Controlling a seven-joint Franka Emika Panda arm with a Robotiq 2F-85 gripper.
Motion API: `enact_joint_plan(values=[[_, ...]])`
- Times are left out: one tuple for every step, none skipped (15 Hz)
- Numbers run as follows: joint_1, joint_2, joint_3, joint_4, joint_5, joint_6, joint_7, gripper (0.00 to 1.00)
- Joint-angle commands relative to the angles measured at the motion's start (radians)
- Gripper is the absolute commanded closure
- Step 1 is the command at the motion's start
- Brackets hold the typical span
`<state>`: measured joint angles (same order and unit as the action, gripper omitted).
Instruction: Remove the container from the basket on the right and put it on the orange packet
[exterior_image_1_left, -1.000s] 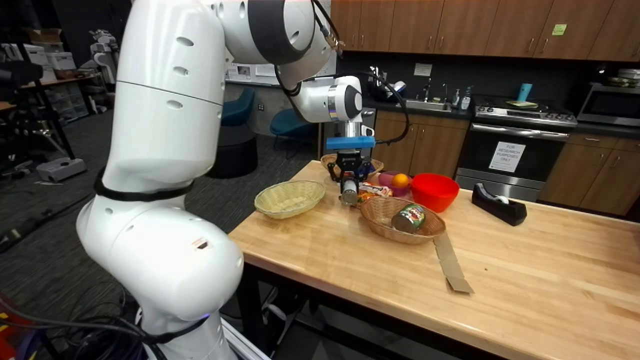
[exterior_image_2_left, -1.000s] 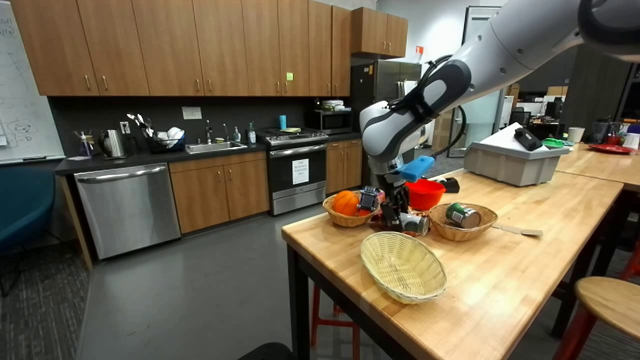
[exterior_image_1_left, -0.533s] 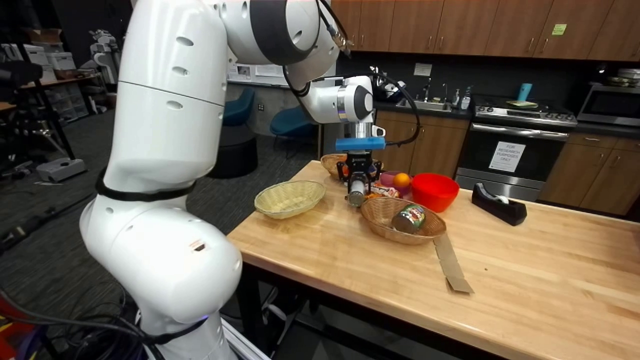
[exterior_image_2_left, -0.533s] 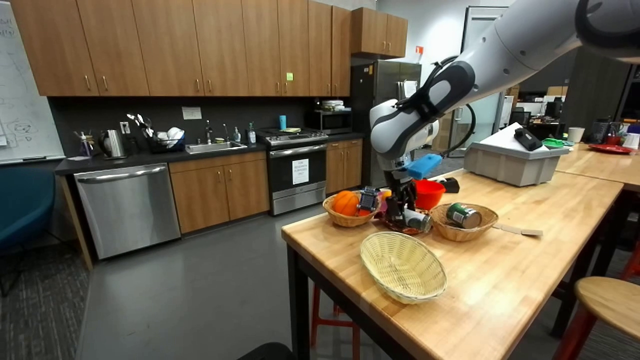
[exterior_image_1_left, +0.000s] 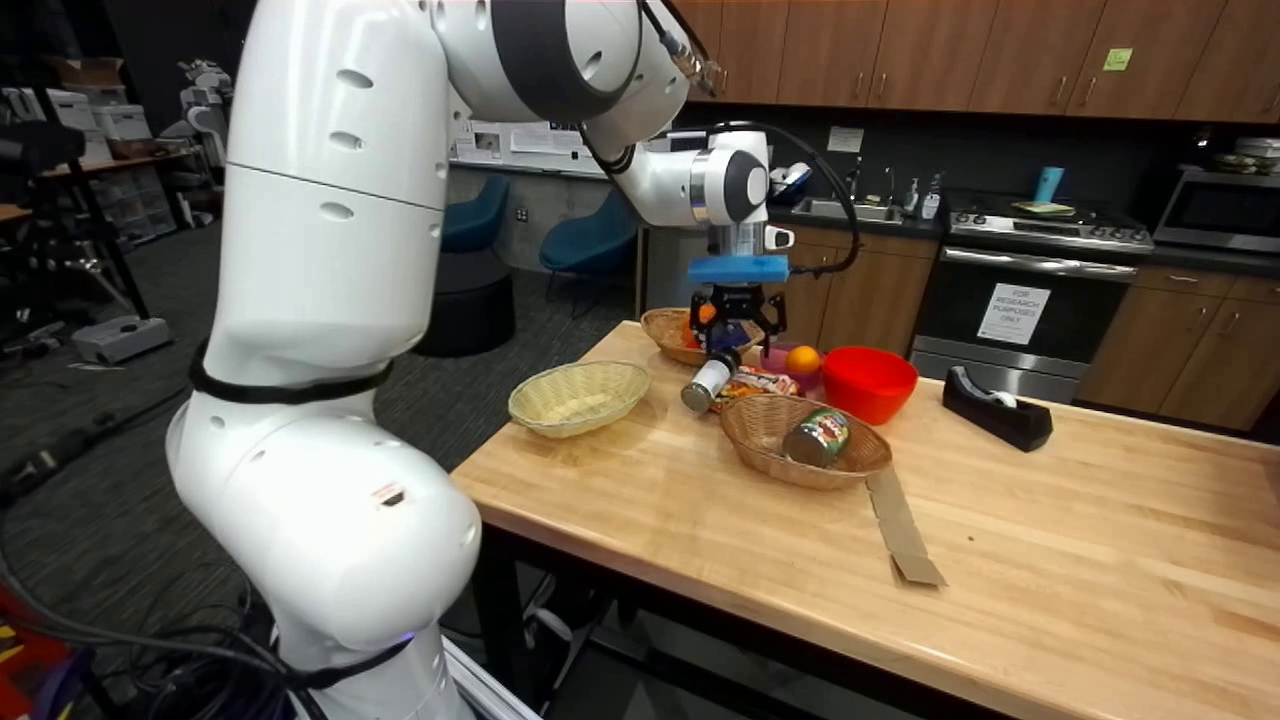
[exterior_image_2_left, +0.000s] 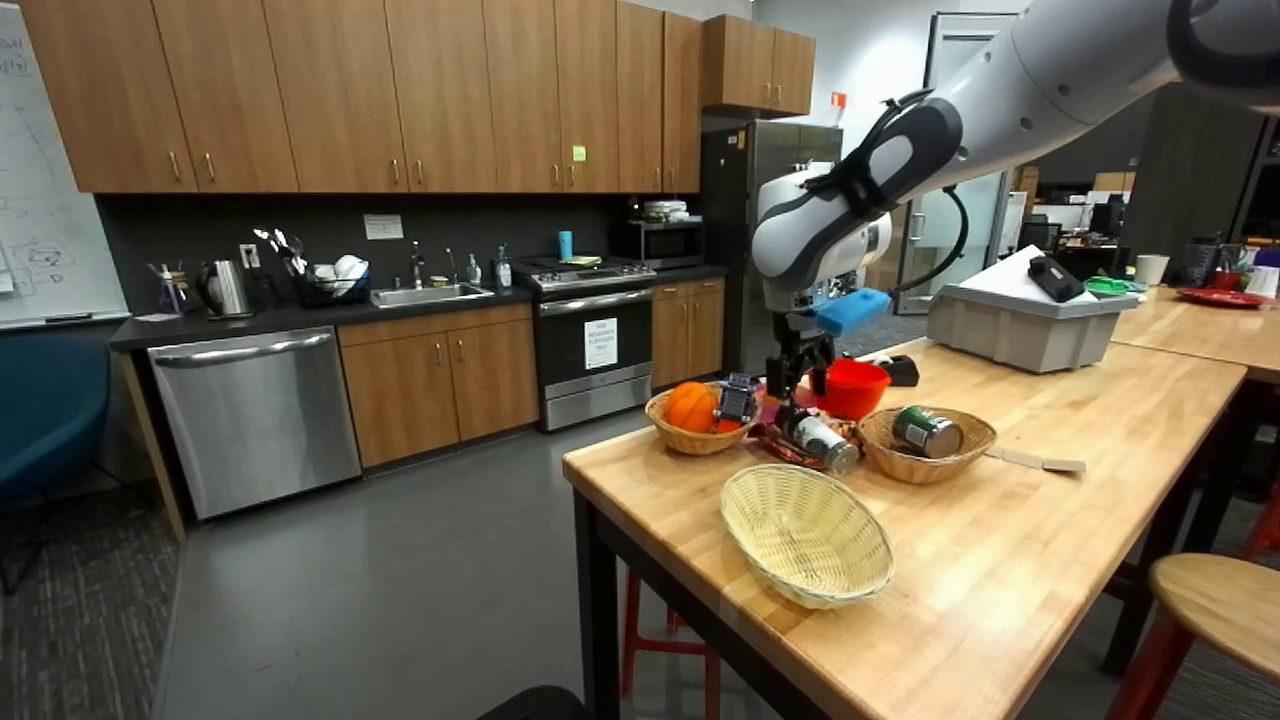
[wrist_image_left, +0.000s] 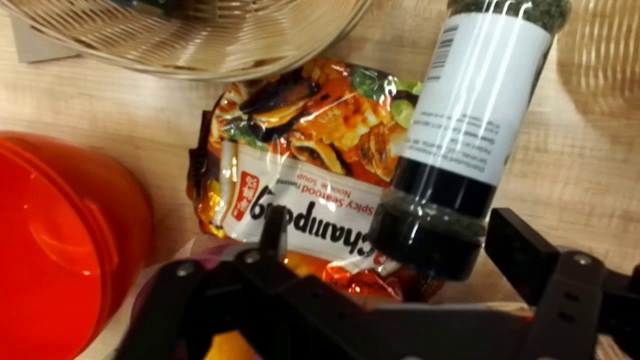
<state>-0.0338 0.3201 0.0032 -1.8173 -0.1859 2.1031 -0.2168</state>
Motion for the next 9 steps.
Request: enact_joint_plan(values=[[0.002,-0.079,0.004,-0.009,0.030,0.029,0.002,0.00],[0.002,-0.098,0.006,-0.006,0.042,0.044,-0.003,0.00],[0.002,-0.115,0.007,-0.005,0.051,0.060,-0.003,0.00],[0.001,-0.132,0.007,-0.004,0.063,0.075,-0.005,0.00],[0.001,-0.145,0.006,-0.002,0.070,0.091,-0.005,0.00],[0.002,-0.158,0.004,0.000,0.073,0.108,-0.001,0.00],[0.003,-0.172,0.003,0.004,0.075,0.115,-0.001,0.00],[0.004,-0.185,0.001,0.006,0.072,0.127,0.006,0.00],[0.006,-0.149,0.001,0.020,0.062,0.105,-0.001,0.00]])
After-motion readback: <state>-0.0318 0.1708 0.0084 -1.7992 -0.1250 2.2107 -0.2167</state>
